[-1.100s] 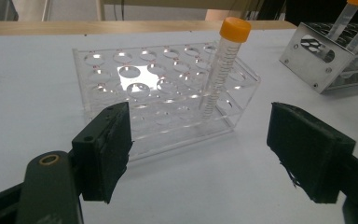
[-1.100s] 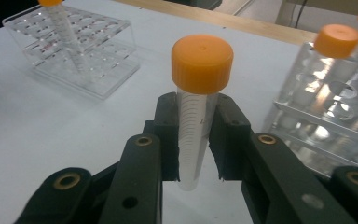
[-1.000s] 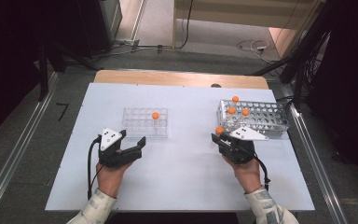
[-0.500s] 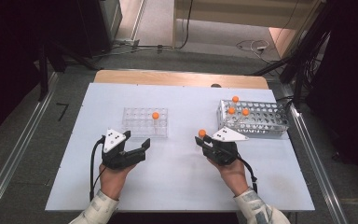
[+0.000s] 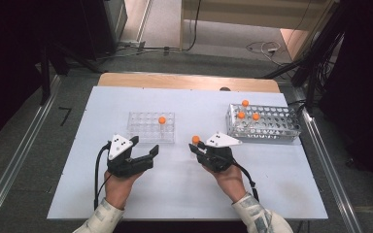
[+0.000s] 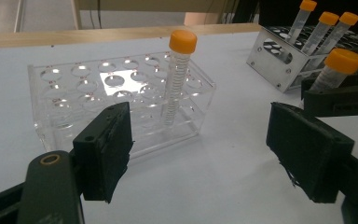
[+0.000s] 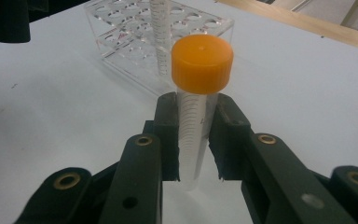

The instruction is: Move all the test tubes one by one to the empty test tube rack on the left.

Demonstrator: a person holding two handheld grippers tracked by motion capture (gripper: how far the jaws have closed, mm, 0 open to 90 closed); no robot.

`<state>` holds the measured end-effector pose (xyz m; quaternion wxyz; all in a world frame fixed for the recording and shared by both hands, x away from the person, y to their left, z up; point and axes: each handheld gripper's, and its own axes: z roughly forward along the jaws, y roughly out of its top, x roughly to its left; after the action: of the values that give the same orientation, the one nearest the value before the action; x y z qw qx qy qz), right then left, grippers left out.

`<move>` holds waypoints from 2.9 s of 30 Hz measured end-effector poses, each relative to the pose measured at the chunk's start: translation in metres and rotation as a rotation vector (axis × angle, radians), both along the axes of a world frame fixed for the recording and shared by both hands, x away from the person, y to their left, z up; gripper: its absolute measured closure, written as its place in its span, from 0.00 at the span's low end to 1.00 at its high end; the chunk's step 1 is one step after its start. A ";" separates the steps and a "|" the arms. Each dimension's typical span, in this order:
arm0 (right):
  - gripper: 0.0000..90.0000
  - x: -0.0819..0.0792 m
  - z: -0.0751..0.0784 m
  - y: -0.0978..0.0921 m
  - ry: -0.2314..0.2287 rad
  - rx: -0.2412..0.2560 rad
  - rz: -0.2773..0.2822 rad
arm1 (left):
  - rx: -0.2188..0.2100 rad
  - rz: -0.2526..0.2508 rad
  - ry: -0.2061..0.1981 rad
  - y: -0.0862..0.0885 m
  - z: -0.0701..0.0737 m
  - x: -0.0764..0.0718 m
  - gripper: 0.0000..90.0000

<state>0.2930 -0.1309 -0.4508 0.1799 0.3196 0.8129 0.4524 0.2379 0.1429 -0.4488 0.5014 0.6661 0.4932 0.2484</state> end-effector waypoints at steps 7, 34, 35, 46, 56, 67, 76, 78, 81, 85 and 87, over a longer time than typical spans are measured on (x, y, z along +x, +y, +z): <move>0.80 0.000 -0.002 0.013 0.008 -0.006 0.018 | -0.001 -0.006 -0.005 0.000 0.002 -0.001 0.25; 0.80 -0.013 -0.003 0.080 0.004 0.001 0.160 | -0.011 -0.154 -0.043 -0.010 0.015 -0.009 0.53; 0.80 -0.014 -0.002 0.082 0.001 0.000 0.166 | -0.008 -0.153 -0.044 -0.011 0.015 -0.009 0.55; 0.80 -0.019 0.001 0.090 -0.001 0.006 0.191 | 0.015 -0.157 -0.034 -0.011 0.013 -0.008 0.73; 0.60 -0.018 0.001 0.088 0.009 0.002 0.191 | 0.035 -0.160 -0.026 -0.013 0.013 -0.005 0.77; 0.31 -0.013 0.006 0.043 0.034 -0.007 0.143 | -0.005 -0.107 -0.055 -0.004 0.032 0.011 0.77; 0.31 -0.010 0.003 -0.008 0.048 -0.011 0.058 | -0.005 -0.066 -0.052 0.002 0.048 0.031 0.77; 0.31 -0.008 0.002 -0.017 0.053 -0.004 0.041 | -0.008 -0.063 -0.050 0.002 0.050 0.035 0.77; 0.31 -0.006 0.002 -0.028 0.055 -0.007 0.016 | -0.006 -0.056 -0.052 0.001 0.054 0.040 0.77; 0.31 -0.005 0.003 -0.041 0.055 0.002 -0.011 | 0.003 -0.038 -0.059 0.001 0.060 0.047 0.77; 0.31 -0.004 0.003 -0.046 0.056 0.002 -0.019 | 0.009 -0.030 -0.063 0.001 0.063 0.051 0.77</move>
<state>0.2887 -0.1767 -0.4479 0.1609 0.3401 0.8142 0.4422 0.2886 0.1438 -0.3860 0.5173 0.6676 0.4659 0.2639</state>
